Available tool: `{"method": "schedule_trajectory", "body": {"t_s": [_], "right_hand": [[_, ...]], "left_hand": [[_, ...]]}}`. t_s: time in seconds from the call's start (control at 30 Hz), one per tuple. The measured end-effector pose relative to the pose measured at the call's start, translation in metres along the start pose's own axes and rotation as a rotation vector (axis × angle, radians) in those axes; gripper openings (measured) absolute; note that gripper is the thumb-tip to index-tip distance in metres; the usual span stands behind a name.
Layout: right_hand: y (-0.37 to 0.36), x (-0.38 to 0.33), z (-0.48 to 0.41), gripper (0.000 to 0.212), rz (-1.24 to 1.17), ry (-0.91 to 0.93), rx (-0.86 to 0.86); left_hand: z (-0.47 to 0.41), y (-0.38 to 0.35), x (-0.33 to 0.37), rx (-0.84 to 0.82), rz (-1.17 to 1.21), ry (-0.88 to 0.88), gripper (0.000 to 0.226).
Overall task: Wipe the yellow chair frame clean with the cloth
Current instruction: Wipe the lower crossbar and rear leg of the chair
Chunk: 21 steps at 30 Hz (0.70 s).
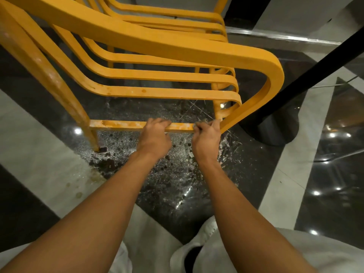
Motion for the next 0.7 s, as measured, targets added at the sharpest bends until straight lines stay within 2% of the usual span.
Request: {"method": "schedule_trajectory", "body": {"t_s": [0.1,0.23,0.37,0.53,0.7], "right_hand": [[-0.001,-0.002,0.004,0.016,0.032,0.088,-0.044],[0.000,0.007,-0.005,0.015,0.007,-0.059,0.035],[-0.010,-0.011,0.004,0.016,0.047,0.090,-0.066],[-0.003,-0.002,-0.006,0.016,0.064,-0.071,0.010],[-0.008,-0.010,0.002,0.018,0.052,0.062,-0.074]], "left_hand": [[0.002,0.003,-0.001,-0.025,-0.005,-0.025,0.056],[-0.002,0.005,-0.009,-0.071,0.033,-0.021,0.057],[-0.002,0.004,-0.006,-0.018,0.007,-0.016,0.055],[-0.003,0.003,-0.003,-0.017,0.044,0.006,0.054],[-0.002,0.009,-0.003,-0.026,0.048,-0.003,0.049]]}}
Point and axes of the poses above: each hand's wrist, its own z-axis away from the middle knuckle, its own y-axis out of the back of the hand, x = y × z, the point moved 4 cm from there along -z, towards the middle knuckle, and after that the axes turned 4 degrees about -x, right-handed, at the moved point
